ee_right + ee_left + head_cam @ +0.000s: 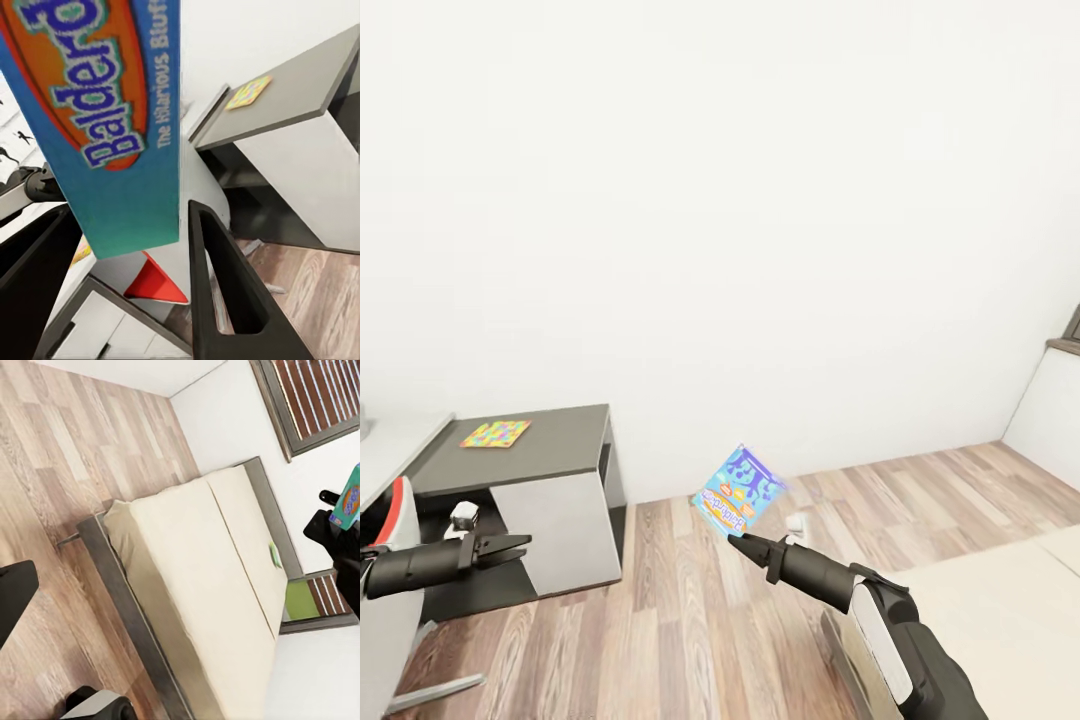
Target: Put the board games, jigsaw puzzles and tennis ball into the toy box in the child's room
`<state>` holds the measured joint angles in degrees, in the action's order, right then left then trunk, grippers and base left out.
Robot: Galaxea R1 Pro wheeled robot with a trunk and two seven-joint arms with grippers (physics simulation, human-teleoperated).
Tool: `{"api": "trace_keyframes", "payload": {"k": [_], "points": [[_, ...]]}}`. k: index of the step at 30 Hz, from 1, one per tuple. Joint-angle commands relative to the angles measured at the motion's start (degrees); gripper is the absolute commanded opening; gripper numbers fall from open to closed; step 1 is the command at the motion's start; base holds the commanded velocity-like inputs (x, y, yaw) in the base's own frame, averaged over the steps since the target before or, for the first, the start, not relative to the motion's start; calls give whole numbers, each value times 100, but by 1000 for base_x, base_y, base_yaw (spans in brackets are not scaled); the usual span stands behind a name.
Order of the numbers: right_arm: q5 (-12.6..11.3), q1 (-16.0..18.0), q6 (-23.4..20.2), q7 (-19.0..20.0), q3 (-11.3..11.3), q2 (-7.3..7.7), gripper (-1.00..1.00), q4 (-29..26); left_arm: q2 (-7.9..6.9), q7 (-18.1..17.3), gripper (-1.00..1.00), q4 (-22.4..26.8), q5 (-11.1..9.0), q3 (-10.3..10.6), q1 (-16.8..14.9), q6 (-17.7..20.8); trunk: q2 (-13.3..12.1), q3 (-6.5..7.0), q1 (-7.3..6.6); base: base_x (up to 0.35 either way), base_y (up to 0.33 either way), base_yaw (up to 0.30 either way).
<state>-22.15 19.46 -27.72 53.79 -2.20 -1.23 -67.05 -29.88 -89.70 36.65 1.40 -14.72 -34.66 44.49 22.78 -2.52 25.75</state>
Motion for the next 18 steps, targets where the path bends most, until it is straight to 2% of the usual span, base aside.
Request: {"api": "trace_keyframes", "payload": {"k": [1,9,18], "points": [[-53,5,-49,0,0,0,-100,-2,0,-30,100,0,14,-4,-6,60,14,-13,4,0,0,290],[-53,5,-50,0,5,0,-100,-1,0,-30,100,0,17,-4,-6,63,14,-16,4,0,0,267],[-58,5,-50,-27,16,-5,-100,26,0,-30,100,0,18,-4,-6,69,14,-17,4,0,0,36]]}}
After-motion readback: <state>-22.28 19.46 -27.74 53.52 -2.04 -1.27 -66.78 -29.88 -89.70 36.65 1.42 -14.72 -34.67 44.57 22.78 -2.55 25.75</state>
